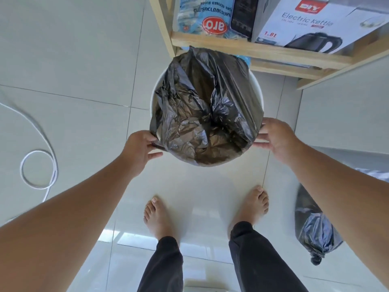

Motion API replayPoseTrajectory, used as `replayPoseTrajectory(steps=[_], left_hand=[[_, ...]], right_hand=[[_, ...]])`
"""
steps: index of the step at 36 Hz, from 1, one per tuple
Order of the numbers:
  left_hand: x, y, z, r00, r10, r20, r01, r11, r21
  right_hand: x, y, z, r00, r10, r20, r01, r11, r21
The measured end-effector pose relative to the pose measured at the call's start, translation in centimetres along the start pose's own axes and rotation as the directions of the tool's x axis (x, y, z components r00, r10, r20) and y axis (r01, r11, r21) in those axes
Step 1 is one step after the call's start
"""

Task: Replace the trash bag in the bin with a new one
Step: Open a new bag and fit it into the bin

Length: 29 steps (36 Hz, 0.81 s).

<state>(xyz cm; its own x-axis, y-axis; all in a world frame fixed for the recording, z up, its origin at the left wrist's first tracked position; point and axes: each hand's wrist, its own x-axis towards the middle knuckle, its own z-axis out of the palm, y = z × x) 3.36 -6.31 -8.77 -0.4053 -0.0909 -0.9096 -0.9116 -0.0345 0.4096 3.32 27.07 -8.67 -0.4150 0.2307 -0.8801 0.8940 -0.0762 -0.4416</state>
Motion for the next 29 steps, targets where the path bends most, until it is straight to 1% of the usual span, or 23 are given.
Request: replayPoseTrajectory(steps=[1,2,3,4,6,7,9,11,14,16,18,21,23,26,29], left_hand=[[-0.2,0.5,-0.5,0.998,0.007,0.069,-0.006,1.0,-0.009],[-0.3,0.9,-1.0,0.991,0.018,0.132,-0.019,1.0,0.008],[-0.1,1.3,-1.3,0.984,0.037,0.176,-0.044,0.998,0.037],[0.1,1.6,-1.6,0.98,0.069,0.184,-0.084,0.994,0.075],[0.4,2.2,-1.5,0.976,0.177,0.13,-0.193,0.974,0.121],[0.6,2.3,-1.5,0.968,0.235,0.091,-0.244,0.962,0.12],[0.9,2.3,-1.3,0.952,0.304,0.044,-0.306,0.949,0.071],[1.2,2.2,-1.0,0.95,0.311,0.022,-0.311,0.95,0.008],[1.4,1.9,-0.8,0.97,0.245,-0.011,-0.245,0.967,-0.073],[1.8,1.5,-0.5,0.98,0.197,-0.03,-0.198,0.978,-0.064],[2.3,1.4,0.1,0.989,0.128,-0.075,-0.128,0.992,0.013],[3.7,1.5,0.6,0.989,-0.009,-0.149,0.031,0.989,0.145],[4.5,1.9,0.8,0.981,-0.094,-0.169,0.131,0.966,0.225],[5.0,2.4,1.0,0.975,-0.119,-0.186,0.182,0.912,0.367],[4.6,3.0,1.4,0.976,-0.109,-0.189,0.18,0.892,0.415]], right_hand=[[0.0,-0.6,-0.4,0.999,-0.02,0.029,0.018,0.997,0.079],[0.1,-1.0,-0.6,0.998,-0.037,0.055,0.03,0.992,0.123],[0.3,-1.7,-0.8,0.996,-0.053,0.071,0.043,0.991,0.128],[0.5,-2.2,-0.9,0.995,-0.068,0.071,0.062,0.995,0.078],[0.9,-3.1,-0.7,0.993,-0.107,0.057,0.109,0.994,-0.016],[1.1,-3.4,-0.6,0.991,-0.128,0.047,0.129,0.991,-0.025],[1.2,-3.7,-0.6,0.988,-0.152,0.036,0.151,0.988,0.02],[1.3,-3.8,-0.9,0.989,-0.138,0.045,0.134,0.987,0.087],[1.7,-3.4,-1.0,0.995,-0.045,0.094,0.031,0.99,0.14],[2.1,-3.3,-0.7,0.995,0.033,0.094,-0.045,0.99,0.13],[2.4,-3.3,-0.1,0.997,0.059,0.053,-0.061,0.997,0.04],[2.8,-3.3,0.6,1.0,0.019,-0.012,-0.019,0.999,-0.034],[3.3,-3.4,0.6,0.999,-0.002,-0.047,-0.004,0.992,-0.127],[4.0,-3.5,0.6,0.99,-0.01,-0.137,-0.03,0.958,-0.286],[4.4,-3.4,0.5,0.981,0.034,-0.193,-0.094,0.946,-0.311]])
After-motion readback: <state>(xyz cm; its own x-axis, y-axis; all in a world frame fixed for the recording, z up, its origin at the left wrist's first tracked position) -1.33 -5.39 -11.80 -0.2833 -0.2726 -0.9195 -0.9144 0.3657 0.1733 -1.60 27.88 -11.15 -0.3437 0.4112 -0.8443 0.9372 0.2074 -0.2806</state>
